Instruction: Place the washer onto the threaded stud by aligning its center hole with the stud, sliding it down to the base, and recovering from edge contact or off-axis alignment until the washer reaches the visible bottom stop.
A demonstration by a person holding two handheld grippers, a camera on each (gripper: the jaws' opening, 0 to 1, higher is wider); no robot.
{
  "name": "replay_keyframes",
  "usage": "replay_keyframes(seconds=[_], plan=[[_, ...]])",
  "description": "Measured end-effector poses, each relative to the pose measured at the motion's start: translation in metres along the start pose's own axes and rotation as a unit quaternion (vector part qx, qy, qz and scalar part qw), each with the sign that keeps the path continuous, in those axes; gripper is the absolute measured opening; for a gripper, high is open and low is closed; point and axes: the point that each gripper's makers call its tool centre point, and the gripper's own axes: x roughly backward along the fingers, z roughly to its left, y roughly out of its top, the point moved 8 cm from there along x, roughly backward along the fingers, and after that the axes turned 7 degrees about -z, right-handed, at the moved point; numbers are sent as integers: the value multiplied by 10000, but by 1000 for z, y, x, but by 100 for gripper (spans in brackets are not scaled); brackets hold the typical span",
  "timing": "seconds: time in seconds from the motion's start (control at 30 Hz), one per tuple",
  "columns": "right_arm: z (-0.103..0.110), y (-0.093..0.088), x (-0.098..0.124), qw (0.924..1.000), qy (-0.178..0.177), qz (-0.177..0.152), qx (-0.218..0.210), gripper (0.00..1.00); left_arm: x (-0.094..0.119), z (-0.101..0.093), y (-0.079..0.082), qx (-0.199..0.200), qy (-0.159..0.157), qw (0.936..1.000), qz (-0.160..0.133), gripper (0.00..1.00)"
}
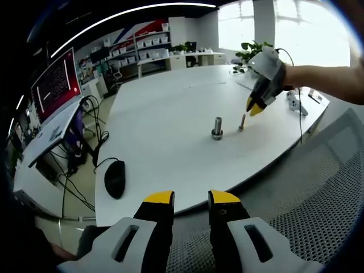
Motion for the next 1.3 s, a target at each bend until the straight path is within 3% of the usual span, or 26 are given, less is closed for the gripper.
replay_keyframes(seconds=[0.13, 0.33, 0.47, 0.6, 0.83, 0.93, 0.97, 1.03, 1.13, 1.2, 1.3], plan=[[9, 2, 19, 9996, -90, -230, -117, 19, 0, 0, 0, -14, -7, 10000, -12, 22], [33, -2, 56, 9948, -259, -826, -535, 23, 0, -1, 0, -62, -33, 10000, -45, 22], [46, -9, 80, 9862, -466, -1206, -1030, 24, 0, -1, 1, -89, -45, 9999, -74, 22], [58, -15, 102, 9726, -671, -1637, -1511, 26, 1, -1, 1, -110, -56, 9999, -85, 22], [79, -31, 133, 9372, -1213, -2221, -2402, 28, 1, -1, 0, -152, -84, 9998, -118, 22], [85, -42, 138, 9322, -1400, -2199, -2512, 28, 2, -2, 0, -162, -94, 9997, -156, 21], [88, -46, 140, 9240, -1462, -2234, -2736, 29, 2, -2, 0, -173, -100, 9997, -155, 21], [94, -47, 143, 9155, -1500, -2334, -2913, 29, 2, -3, 0, -197, -133, 9996, -170, 21], [110, -44, 148, 8965, -1468, -2685, -3203, 29, 2, -3, 1, -217, -143, 9995, -197, 21], [119, -45, 150, 8910, -1474, -2764, -3286, 30, 2, -3, 1, -248, -153, 9993, -236, 21], [131, -46, 147, 8886, -1509, -2730, -3361, 33, 2, -3, 1, -260, -164, 9992, -247, 21]])
